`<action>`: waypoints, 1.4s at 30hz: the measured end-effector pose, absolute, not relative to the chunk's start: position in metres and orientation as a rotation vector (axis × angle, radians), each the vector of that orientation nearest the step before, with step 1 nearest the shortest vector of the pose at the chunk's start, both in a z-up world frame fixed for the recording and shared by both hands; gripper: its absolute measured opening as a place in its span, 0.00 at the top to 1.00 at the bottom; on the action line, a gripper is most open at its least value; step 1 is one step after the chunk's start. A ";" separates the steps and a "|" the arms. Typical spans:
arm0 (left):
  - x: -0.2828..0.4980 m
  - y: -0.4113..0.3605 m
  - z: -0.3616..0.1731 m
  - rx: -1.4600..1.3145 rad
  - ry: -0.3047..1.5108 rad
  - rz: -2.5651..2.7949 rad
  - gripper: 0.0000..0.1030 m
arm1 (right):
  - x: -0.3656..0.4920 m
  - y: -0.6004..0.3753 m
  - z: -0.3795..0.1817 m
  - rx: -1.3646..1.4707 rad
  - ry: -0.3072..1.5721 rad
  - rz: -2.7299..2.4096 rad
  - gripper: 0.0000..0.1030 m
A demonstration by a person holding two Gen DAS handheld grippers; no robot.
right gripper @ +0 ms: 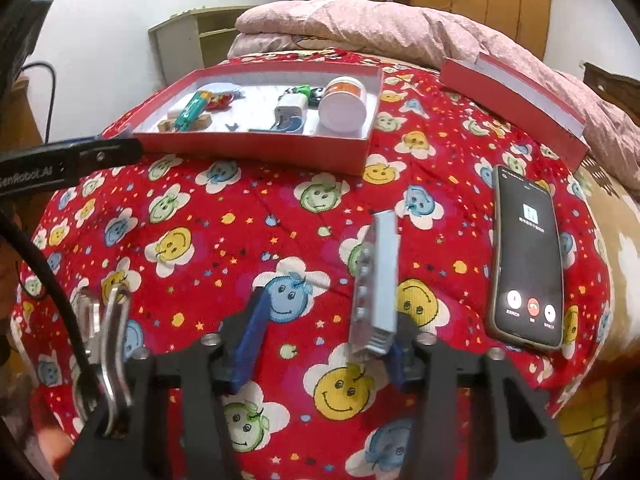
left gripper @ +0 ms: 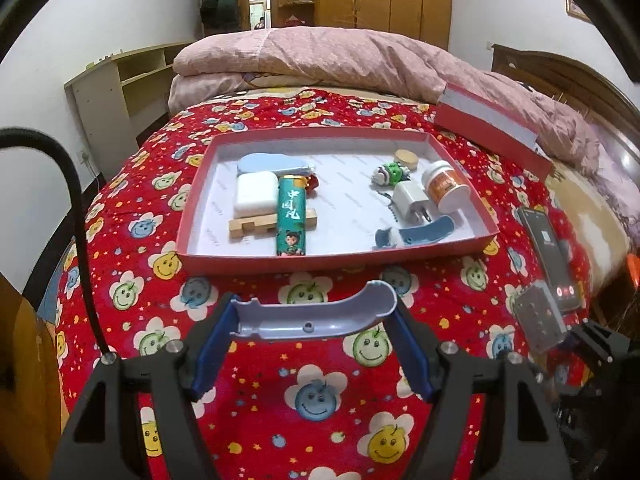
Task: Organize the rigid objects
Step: 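Carry the grey plate and grey bar over the tray with both tools, then lower the plate and bar into the tray and open both tools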
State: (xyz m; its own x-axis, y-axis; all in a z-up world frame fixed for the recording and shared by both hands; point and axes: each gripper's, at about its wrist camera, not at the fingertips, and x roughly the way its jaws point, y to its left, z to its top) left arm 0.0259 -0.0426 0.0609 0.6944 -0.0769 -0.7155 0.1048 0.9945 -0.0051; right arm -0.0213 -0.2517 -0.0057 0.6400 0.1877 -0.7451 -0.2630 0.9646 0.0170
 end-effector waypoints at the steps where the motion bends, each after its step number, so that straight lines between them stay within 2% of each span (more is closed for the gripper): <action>1: 0.025 -0.041 0.061 0.034 0.795 -0.103 0.25 | -0.021 -0.253 -0.005 -0.082 0.841 0.258 0.71; 2: 0.024 -0.040 0.062 0.032 0.792 -0.107 0.26 | -0.020 -0.254 -0.004 -0.069 0.843 0.254 0.75; 3: 0.023 -0.039 0.063 0.031 0.789 -0.109 0.25 | -0.019 -0.255 -0.004 -0.062 0.845 0.249 0.84; 5: 0.021 -0.037 0.065 0.028 0.781 -0.114 0.25 | -0.019 -0.253 -0.002 -0.058 0.847 0.249 0.91; 15: 0.031 -0.024 0.073 0.026 0.787 -0.115 0.25 | -0.017 -0.228 0.019 -0.073 0.808 0.289 0.91; 27: 0.092 -0.022 0.089 0.047 0.781 -0.130 0.26 | 0.043 -0.196 0.060 -0.042 0.739 0.356 0.91; 42: 0.155 -0.013 0.070 0.023 0.811 -0.125 0.25 | 0.117 -0.170 0.050 -0.042 0.771 0.346 0.91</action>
State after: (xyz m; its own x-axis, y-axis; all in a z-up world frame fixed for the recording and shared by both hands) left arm 0.1546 -0.0132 0.0702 0.6816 -0.1027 -0.7245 0.1206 0.9923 -0.0272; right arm 0.1167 -0.1702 0.0499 0.6636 0.2909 -0.6892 -0.3215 0.9428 0.0884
